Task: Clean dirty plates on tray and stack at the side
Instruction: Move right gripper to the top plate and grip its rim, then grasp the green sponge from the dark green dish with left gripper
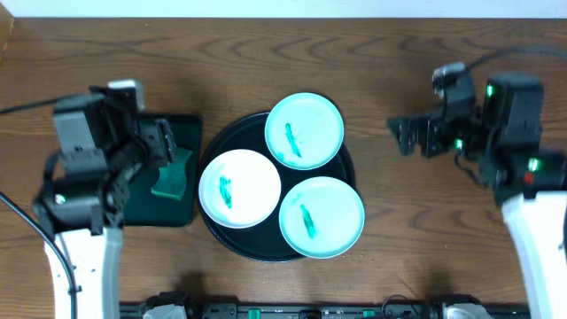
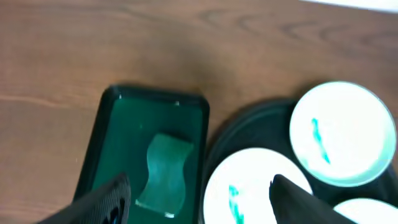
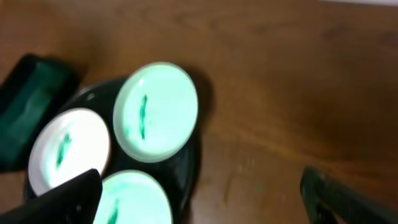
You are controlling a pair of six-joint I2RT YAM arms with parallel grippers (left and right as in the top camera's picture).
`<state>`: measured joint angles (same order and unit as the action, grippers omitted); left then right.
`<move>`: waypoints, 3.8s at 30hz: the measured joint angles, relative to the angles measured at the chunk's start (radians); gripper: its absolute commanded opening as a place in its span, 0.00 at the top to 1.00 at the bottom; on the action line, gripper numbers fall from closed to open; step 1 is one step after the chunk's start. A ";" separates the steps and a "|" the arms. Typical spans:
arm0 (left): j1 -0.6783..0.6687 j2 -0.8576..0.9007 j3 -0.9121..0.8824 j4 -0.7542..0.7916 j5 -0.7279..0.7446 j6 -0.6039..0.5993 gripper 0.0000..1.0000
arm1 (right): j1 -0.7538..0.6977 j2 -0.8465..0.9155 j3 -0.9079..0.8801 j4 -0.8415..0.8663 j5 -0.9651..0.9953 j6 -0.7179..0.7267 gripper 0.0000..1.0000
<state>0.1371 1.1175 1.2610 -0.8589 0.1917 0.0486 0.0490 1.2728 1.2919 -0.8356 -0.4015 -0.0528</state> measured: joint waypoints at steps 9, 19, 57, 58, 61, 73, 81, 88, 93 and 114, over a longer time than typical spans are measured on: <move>0.000 0.058 0.055 -0.114 0.095 -0.004 0.28 | 0.004 0.251 0.248 -0.155 -0.187 0.033 0.01; 0.000 0.068 0.056 -0.132 0.066 -0.034 0.28 | 0.349 0.396 0.253 -0.156 -0.010 0.232 0.14; 0.006 0.381 0.056 -0.190 -0.273 -0.262 0.28 | 0.715 0.867 0.253 0.051 0.235 0.507 0.76; 0.012 0.381 0.056 -0.190 -0.273 -0.262 0.28 | 0.715 0.867 0.253 0.060 0.234 0.505 0.78; 0.047 0.381 0.056 -0.193 -0.274 -0.262 0.28 | 0.715 0.871 0.253 0.076 0.234 0.494 0.91; 0.156 0.414 -0.045 -0.169 -0.275 -0.237 0.28 | 0.712 0.883 0.258 0.094 0.220 0.472 0.99; 0.156 0.508 -0.051 -0.050 -0.164 -0.073 0.29 | 0.704 0.886 0.259 0.108 0.208 0.422 0.99; 0.156 0.663 -0.053 -0.016 -0.042 0.069 0.38 | 0.704 0.886 0.259 0.109 0.207 0.411 0.99; 0.156 0.681 -0.057 0.003 -0.010 0.094 0.41 | 0.704 0.886 0.259 0.111 0.207 0.408 0.98; 0.082 0.775 -0.057 0.060 -0.026 0.155 0.75 | 0.704 0.887 0.260 0.111 0.206 0.385 0.97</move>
<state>0.2188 1.8923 1.2037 -0.7990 0.1661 0.2035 0.7532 2.1601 1.5517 -0.7250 -0.1955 0.3317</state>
